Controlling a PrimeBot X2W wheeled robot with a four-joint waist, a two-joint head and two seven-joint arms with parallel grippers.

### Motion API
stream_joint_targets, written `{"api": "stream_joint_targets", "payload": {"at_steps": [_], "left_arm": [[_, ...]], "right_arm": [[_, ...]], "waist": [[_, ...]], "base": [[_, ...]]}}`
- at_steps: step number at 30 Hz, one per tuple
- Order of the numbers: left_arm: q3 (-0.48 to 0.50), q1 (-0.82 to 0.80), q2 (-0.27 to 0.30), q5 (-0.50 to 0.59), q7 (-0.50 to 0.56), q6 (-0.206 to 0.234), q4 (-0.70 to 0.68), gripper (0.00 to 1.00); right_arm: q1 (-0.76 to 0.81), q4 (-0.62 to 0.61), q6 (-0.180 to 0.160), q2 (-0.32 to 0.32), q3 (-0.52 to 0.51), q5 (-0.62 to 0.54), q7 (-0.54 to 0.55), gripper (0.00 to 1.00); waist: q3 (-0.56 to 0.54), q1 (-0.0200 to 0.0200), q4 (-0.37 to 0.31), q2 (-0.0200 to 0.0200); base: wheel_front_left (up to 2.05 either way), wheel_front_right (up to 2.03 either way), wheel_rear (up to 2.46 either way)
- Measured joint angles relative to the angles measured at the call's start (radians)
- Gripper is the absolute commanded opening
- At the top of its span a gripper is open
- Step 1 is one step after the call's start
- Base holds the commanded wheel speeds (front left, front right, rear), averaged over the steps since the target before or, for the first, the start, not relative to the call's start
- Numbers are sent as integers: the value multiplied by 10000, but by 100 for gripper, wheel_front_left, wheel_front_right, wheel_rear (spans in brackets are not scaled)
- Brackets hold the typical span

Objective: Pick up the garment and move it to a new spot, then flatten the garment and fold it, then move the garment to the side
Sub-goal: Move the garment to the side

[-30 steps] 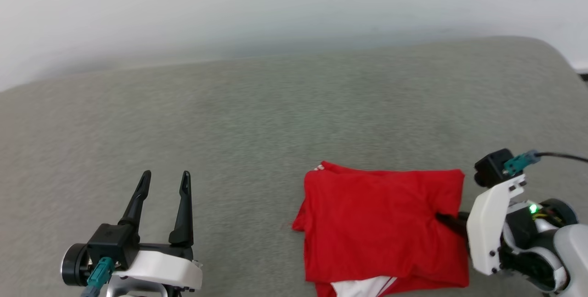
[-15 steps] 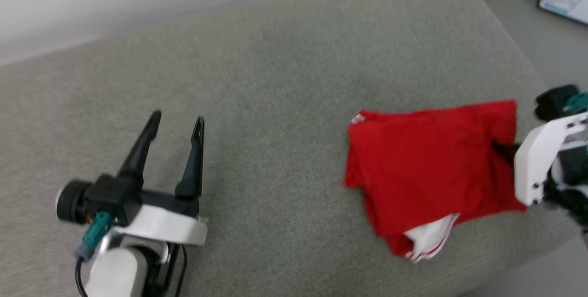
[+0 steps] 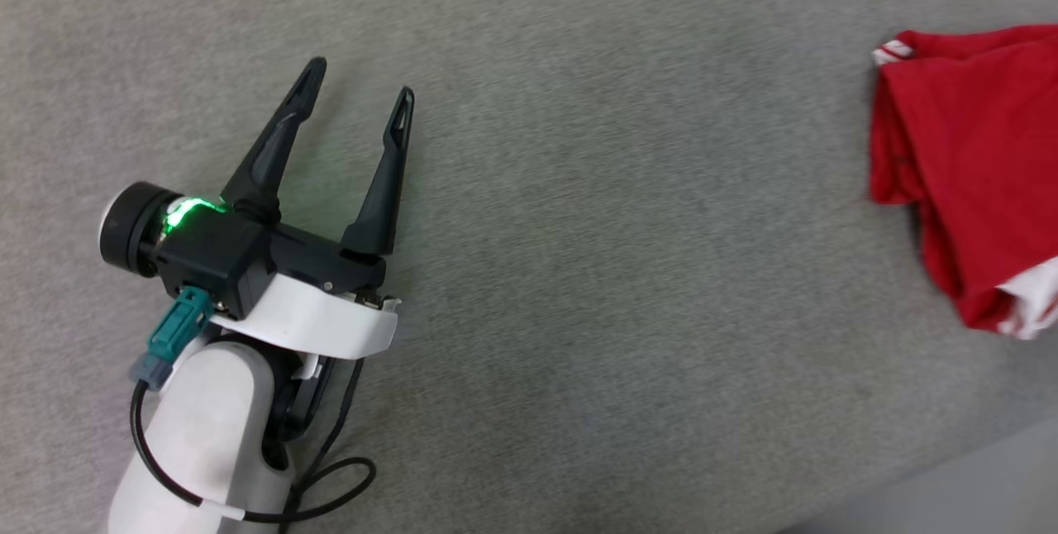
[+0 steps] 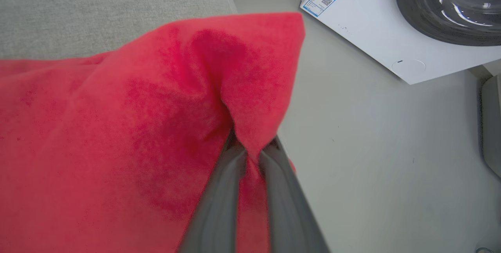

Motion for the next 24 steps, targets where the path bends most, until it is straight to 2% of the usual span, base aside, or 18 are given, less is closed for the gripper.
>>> {"api": "stream_joint_targets", "payload": {"at_steps": [4,7,8,9,10,11,17,24], "left_arm": [[-63,-239,4,0,-90,-48,13,100],[-81,-252,13,-2,-165,-59,61,100],[-94,-255,15,-2,-174,-59,79,100],[-102,-262,12,-4,-186,-59,113,100],[-111,-267,12,-6,-198,-59,159,100],[-125,-267,12,-10,-234,-59,213,100],[-232,-233,-77,-90,-393,-52,552,100],[-291,448,-591,-360,-635,253,1221,100]], "right_arm": [[-169,324,0,48,-671,-520,-790,0],[-195,863,0,384,-1235,-936,-974,0],[-195,999,0,495,-1384,-1064,-1053,6],[-194,1104,0,589,-1498,-1218,-1122,27],[-195,1229,0,685,-1664,-1331,-1170,43],[-183,1346,0,761,-1802,-1432,-1218,100],[71,1561,0,817,-2600,-2050,-1973,100],[1053,790,0,1022,-3085,-2276,-3266,100]], "waist": [[328,-1,429,0],[491,-1,665,0],[519,-1,727,0],[529,-1,777,0],[513,0,809,0],[471,-1,828,0],[-23,-1,902,0],[-1244,-2,1046,0]], "base": [[0,0,0],[0,0,0],[0,0,0],[0,0,0],[0,0,0],[0,0,0],[0,0,0],[0,0,0]]}}
